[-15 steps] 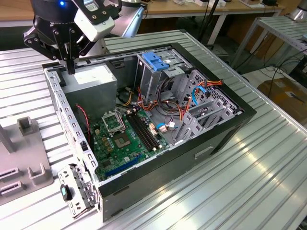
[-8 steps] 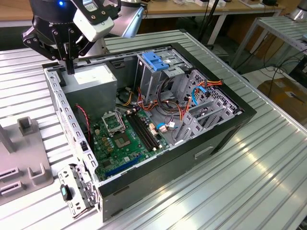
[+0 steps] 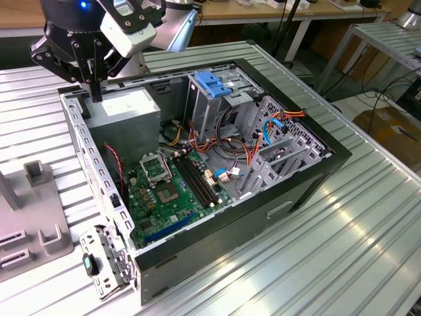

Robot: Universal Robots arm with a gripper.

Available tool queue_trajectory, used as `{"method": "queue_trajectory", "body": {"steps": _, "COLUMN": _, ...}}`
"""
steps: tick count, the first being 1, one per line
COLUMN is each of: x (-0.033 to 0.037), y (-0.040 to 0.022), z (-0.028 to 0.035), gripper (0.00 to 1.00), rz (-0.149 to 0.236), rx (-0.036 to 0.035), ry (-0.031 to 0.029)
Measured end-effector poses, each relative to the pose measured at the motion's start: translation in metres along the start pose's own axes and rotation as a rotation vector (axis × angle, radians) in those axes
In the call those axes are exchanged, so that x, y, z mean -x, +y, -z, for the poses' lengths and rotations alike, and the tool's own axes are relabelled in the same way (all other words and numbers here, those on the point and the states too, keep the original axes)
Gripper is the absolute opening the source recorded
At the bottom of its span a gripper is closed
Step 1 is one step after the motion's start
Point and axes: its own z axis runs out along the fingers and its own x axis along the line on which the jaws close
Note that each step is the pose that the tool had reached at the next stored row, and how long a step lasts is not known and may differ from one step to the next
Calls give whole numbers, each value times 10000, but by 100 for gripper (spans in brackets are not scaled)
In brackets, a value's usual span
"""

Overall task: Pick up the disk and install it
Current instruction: 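Reach for the disk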

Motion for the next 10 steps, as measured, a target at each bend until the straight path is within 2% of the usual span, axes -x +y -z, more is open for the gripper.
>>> {"method": "queue_trajectory", "body": {"steps": 5, "x": -51, "y": -4, "z": 2, "gripper": 11, "rz": 0, "rx": 0, "ry": 0}}
{"method": "queue_trajectory", "body": {"steps": 10, "x": -141, "y": -11, "z": 4, "gripper": 11, "rz": 1, "rx": 0, "ry": 0}}
